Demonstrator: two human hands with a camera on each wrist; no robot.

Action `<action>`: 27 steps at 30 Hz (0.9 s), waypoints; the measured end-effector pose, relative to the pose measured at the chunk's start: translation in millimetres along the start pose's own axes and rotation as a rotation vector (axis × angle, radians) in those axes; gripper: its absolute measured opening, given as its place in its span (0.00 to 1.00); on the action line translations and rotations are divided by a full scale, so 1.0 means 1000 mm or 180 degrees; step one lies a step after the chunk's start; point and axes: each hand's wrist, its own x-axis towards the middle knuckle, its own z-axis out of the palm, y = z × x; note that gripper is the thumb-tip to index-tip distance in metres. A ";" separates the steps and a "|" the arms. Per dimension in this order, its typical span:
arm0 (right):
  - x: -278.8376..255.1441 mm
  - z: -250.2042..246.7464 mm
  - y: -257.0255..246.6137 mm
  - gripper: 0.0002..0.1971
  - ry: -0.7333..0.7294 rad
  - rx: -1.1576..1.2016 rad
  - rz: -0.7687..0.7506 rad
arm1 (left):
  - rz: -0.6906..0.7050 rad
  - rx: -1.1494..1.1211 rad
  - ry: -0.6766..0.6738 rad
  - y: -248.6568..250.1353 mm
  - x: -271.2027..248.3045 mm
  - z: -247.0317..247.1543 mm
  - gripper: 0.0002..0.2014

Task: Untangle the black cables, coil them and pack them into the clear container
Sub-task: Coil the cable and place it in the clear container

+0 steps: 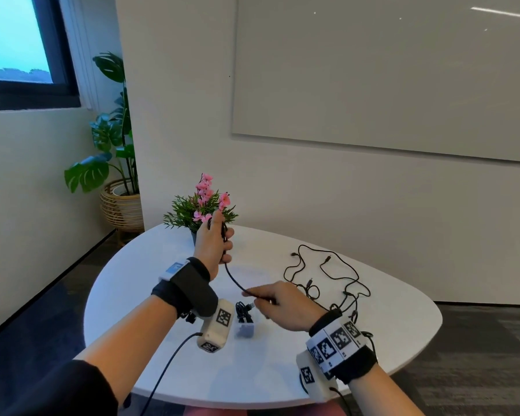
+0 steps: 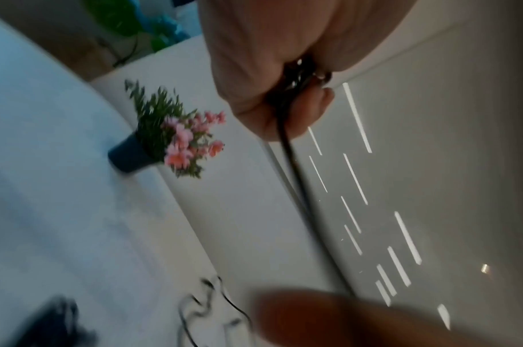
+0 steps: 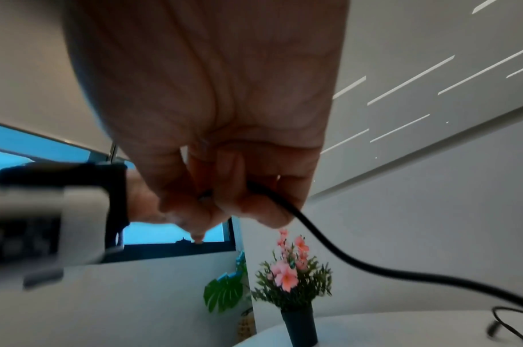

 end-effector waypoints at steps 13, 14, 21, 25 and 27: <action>0.020 -0.066 0.030 0.08 0.1745 -0.0129 -0.0099 | 0.1182 0.4373 -0.1726 -0.004 -0.009 -0.008 0.23; 0.021 -0.063 0.035 0.10 0.1799 -0.0211 -0.0063 | 0.1094 0.4182 -0.1783 -0.002 -0.008 -0.010 0.19; 0.025 -0.039 0.034 0.25 0.1803 0.0553 0.0483 | 0.0053 0.0663 -0.1507 0.003 -0.017 -0.005 0.16; 0.024 -0.014 0.031 0.17 0.1819 0.0869 0.0399 | 0.0002 -0.0730 -0.0894 0.006 -0.007 -0.003 0.17; 0.019 0.000 0.033 0.12 0.1641 0.0921 0.0329 | -0.0057 -0.1244 -0.0531 0.015 0.001 -0.007 0.18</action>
